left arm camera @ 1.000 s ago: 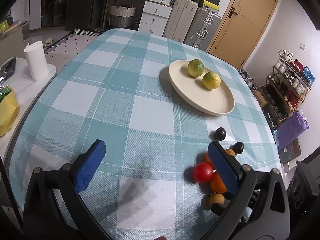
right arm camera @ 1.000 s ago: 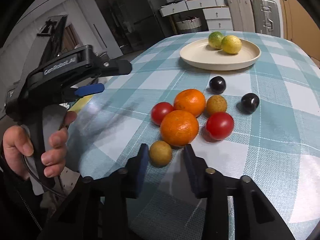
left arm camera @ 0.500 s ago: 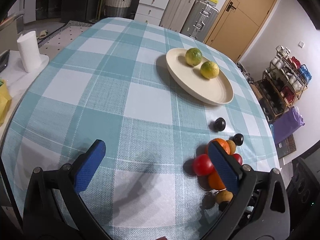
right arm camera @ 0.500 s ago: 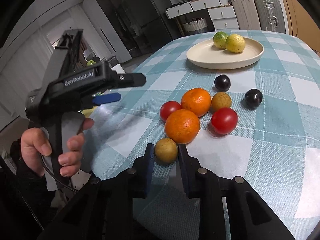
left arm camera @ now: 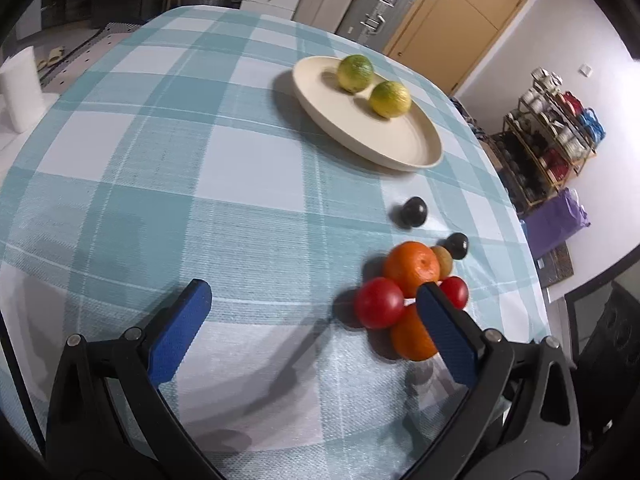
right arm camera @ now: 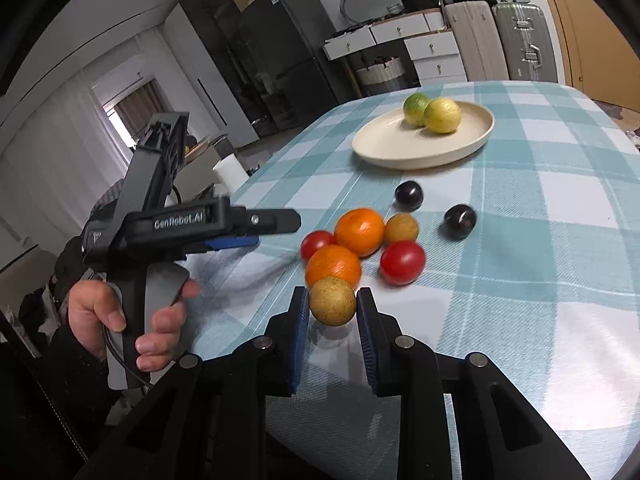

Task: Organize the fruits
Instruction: 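Grasp the small brown fruit with the right tool while the left tool grasps a red tomato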

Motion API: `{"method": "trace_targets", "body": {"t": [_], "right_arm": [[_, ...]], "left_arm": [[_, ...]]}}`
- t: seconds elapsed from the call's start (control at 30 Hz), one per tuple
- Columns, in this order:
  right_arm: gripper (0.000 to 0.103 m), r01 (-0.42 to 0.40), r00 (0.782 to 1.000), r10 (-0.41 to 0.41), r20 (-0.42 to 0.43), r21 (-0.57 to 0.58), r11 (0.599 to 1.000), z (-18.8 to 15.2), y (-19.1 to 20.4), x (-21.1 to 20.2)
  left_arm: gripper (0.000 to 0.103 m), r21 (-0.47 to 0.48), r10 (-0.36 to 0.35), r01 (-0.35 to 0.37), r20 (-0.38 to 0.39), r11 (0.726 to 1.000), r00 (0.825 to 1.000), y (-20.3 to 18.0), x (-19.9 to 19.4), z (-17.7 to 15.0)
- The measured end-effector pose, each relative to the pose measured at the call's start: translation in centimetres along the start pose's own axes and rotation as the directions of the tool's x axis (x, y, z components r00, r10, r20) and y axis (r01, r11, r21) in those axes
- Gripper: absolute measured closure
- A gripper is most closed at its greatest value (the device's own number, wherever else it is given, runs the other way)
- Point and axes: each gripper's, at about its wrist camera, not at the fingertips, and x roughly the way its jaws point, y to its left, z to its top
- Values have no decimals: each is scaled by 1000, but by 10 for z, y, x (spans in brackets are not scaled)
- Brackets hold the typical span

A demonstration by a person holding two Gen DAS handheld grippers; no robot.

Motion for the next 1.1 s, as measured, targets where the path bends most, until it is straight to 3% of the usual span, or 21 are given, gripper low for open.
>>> {"method": "trace_targets", "body": {"t": [0.1, 0.27, 0.8, 1.1], "right_arm": [[79, 7, 1000, -7, 15, 3, 1000, 2, -2, -4], [79, 19, 999, -19, 38, 5, 1000, 5, -5, -13], [79, 19, 998, -21, 61, 33, 999, 8, -16, -19], [79, 22, 997, -24, 67, 35, 999, 10, -18, -21]], "left_arm": [[4, 26, 0, 0, -10, 1000, 1000, -7, 3, -1], [20, 83, 35, -32, -33, 996, 999, -18, 10, -3], [72, 71, -140, 147, -98, 987, 985, -26, 17, 2], [78, 53, -153, 158, -101, 986, 983, -21, 19, 3]]}}
